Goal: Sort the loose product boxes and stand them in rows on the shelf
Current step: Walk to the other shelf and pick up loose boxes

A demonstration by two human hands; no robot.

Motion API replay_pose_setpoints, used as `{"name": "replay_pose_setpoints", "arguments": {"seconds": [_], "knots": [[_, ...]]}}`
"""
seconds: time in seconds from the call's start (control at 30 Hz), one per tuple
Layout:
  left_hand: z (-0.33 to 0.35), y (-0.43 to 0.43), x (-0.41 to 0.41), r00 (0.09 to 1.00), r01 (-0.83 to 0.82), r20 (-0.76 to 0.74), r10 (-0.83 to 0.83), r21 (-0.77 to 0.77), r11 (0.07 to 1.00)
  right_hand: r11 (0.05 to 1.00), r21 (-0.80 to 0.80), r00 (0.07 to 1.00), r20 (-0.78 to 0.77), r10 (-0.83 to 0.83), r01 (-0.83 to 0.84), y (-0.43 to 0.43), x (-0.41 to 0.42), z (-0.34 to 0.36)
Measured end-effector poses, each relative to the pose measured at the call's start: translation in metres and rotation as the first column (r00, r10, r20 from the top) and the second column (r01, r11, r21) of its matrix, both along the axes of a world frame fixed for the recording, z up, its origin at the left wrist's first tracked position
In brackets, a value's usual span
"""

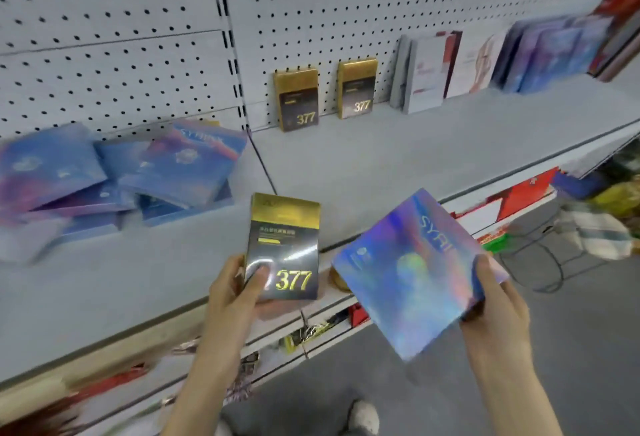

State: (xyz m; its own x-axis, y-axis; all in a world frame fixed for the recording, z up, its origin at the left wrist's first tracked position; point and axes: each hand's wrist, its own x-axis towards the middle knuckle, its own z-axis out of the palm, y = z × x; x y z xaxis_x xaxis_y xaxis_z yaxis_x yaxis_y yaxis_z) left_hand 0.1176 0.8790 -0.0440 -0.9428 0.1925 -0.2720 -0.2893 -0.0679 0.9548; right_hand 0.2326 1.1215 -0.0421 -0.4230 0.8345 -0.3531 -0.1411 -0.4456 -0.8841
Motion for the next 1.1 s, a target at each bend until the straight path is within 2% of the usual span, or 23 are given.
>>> {"name": "replay_pose_setpoints", "arguments": {"seconds": [0.1,0.3,0.43,0.6,0.77,0.9,1.1], "knots": [[0.006,0.069,0.025,0.997,-0.037,0.067,0.03,0.1,0.994,0.998,0.048,0.999,-0.007,-0.037,0.037,0.064,0.017,0.016],[0.016,0.156,0.042,0.993,-0.095,0.075,0.088,0.093,0.991,0.99,0.125,0.996,-0.043,0.075,-0.069,0.154,-0.005,0.053],[0.02,0.183,0.028,0.991,-0.131,0.021,0.13,0.028,0.991,0.966,0.196,0.981,-0.063,0.185,-0.17,0.192,-0.042,0.066],[0.017,0.204,-0.002,0.983,-0.181,-0.038,0.179,-0.068,0.981,0.92,0.324,0.969,-0.031,0.244,-0.221,0.228,-0.081,0.059],[-0.004,0.236,-0.042,0.984,-0.177,-0.016,0.177,-0.02,0.984,0.88,0.382,0.956,0.027,0.293,-0.281,0.264,-0.136,0.045],[-0.02,0.267,-0.092,0.976,-0.215,-0.047,0.213,-0.054,0.975,0.785,0.46,0.904,0.109,0.414,-0.415,0.288,-0.186,0.032],[-0.038,0.296,-0.172,0.956,-0.285,-0.094,0.277,-0.087,0.955,0.66,0.496,0.808,0.169,0.565,-0.565,0.326,-0.242,0.022]]}}
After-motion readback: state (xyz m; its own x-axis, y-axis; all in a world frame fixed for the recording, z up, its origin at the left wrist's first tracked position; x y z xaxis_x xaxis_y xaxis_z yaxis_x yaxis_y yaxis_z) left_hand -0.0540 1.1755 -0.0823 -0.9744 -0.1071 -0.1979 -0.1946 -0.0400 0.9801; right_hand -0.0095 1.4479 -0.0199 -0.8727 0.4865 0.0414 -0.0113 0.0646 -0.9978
